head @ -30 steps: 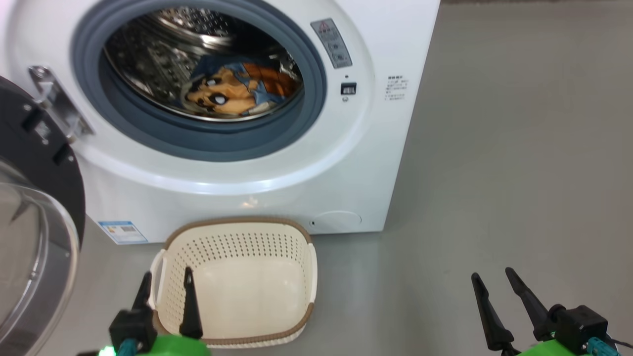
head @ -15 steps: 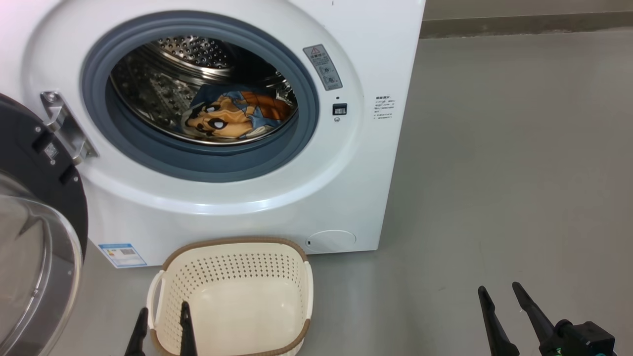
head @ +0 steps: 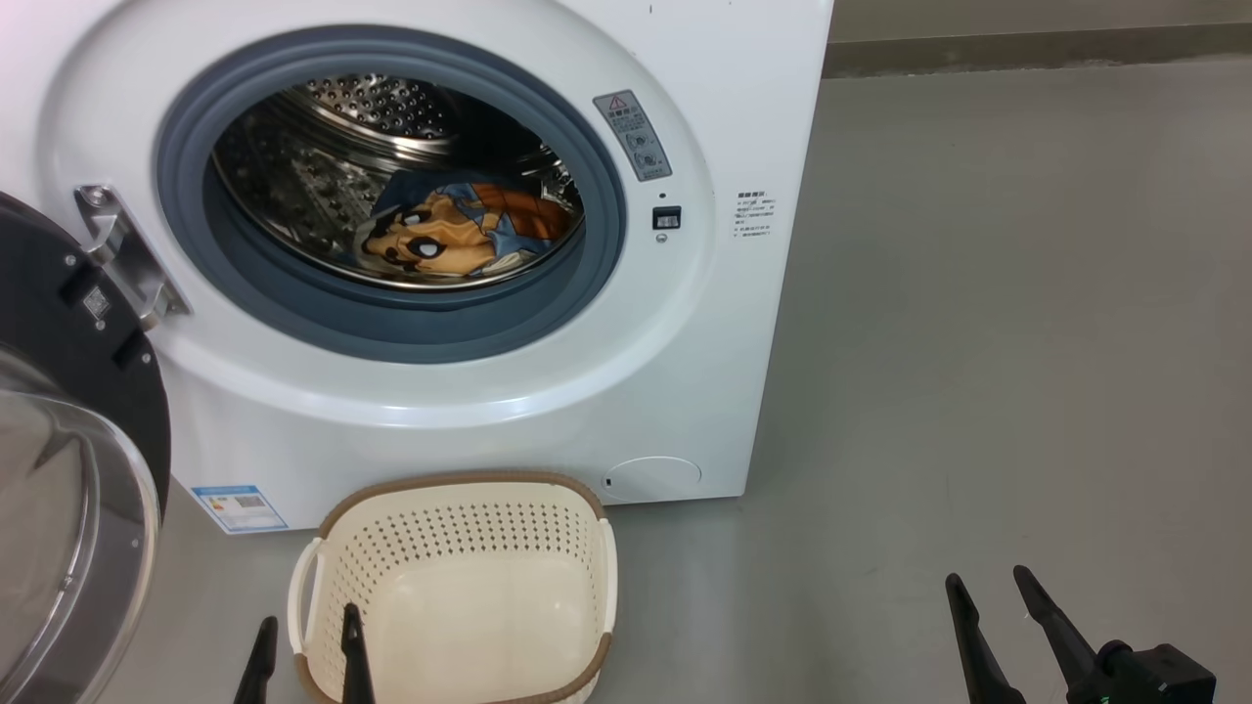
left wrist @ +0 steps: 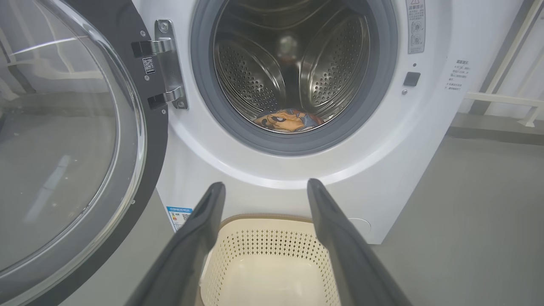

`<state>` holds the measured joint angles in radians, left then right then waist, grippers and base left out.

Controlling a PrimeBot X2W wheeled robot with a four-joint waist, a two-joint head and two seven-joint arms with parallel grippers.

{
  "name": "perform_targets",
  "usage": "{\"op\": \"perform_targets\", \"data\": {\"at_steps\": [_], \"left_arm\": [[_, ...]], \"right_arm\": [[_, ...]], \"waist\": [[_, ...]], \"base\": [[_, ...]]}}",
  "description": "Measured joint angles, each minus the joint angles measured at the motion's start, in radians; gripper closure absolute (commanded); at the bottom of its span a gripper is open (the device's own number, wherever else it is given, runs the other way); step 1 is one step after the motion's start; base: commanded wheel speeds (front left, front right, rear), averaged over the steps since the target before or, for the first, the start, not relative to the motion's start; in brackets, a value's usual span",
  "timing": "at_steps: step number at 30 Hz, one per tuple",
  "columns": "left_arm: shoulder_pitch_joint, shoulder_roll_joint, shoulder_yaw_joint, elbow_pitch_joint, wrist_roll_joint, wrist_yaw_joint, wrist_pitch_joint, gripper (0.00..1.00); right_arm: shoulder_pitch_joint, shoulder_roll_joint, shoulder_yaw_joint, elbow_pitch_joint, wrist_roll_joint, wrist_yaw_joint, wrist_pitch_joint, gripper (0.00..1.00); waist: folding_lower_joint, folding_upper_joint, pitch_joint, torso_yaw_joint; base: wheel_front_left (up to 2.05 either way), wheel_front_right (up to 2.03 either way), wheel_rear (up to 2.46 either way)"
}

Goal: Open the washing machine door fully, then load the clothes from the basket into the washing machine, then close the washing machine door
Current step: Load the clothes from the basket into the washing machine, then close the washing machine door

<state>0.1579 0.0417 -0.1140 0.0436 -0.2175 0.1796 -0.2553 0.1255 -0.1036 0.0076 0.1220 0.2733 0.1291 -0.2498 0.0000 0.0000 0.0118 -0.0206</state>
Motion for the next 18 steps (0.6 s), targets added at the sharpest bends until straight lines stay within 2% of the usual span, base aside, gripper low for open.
{"op": "perform_targets", "data": {"at_steps": [13,18], "left_arm": [[0.009,0.0,0.021,-0.002,0.013,-0.009,0.0,0.0],[0.009,0.0,0.023,-0.004,0.02,0.001,0.0,0.0]], "right_arm": [[0.002,-0.001,-0.007,-0.003,-0.001,0.0,0.0,0.0],[0.002,-0.001,-0.009,-0.003,-0.001,0.0,0.0,0.0]], "waist": [[0.0,0.0,-0.005,0.001],[0.0,0.0,-0.003,0.0]], "base": [[0.0,0.0,0.0],[-0.13,0.13,0.0]]}}
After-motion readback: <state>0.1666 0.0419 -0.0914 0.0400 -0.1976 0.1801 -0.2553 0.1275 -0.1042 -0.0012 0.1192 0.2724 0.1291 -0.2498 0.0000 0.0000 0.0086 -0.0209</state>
